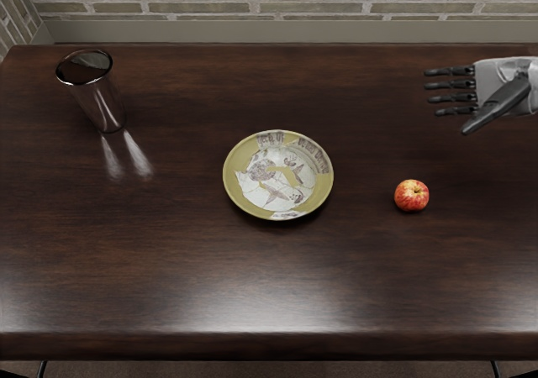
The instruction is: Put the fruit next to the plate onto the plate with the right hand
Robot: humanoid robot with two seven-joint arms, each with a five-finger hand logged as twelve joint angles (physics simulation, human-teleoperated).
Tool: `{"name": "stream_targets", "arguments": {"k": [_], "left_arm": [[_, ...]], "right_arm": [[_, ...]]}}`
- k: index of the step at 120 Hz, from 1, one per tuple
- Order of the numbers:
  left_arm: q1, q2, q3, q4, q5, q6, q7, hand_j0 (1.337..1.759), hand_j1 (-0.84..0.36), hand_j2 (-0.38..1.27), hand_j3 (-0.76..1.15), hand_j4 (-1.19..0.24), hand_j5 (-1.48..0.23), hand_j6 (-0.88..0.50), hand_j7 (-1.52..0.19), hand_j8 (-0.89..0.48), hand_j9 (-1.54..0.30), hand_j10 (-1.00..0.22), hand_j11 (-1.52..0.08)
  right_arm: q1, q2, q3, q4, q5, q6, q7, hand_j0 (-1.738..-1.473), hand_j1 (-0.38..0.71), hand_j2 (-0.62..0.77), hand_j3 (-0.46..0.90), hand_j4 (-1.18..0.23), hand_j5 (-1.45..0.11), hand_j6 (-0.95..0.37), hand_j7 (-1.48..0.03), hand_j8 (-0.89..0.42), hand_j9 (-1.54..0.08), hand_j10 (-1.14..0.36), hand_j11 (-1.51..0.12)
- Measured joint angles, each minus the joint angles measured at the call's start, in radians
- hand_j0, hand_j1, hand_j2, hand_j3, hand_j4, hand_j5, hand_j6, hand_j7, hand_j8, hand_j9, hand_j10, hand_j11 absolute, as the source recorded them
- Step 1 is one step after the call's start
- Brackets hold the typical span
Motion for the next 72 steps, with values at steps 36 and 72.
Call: {"name": "stream_targets", "arguments": {"k": [36, 72], "left_arm": [[0.015, 0.0, 0.002, 0.0, -0.001, 0.0, 0.0, 1.658, 0.35, 0.0, 0.0, 0.0, 0.0, 0.0, 0.0, 0.0, 0.0, 0.0, 0.0], [0.01, 0.0, 0.003, 0.0, 0.001, 0.0, 0.0, 1.658, 0.35, 0.0, 0.0, 0.0, 0.0, 0.0, 0.0, 0.0, 0.0, 0.0, 0.0]], "right_arm": [[0.05, 0.057, -0.001, 0.064, -0.096, 0.0, 0.0, -1.658, -0.35, 0.0, 0.0, 0.0, 0.0, 0.0, 0.0, 0.0, 0.0, 0.0, 0.0], [0.378, 0.158, -0.407, 0.314, -0.287, -0.002, 0.0, -1.658, -0.35, 0.0, 0.0, 0.0, 0.0, 0.0, 0.0, 0.0, 0.0, 0.0, 0.0]]}}
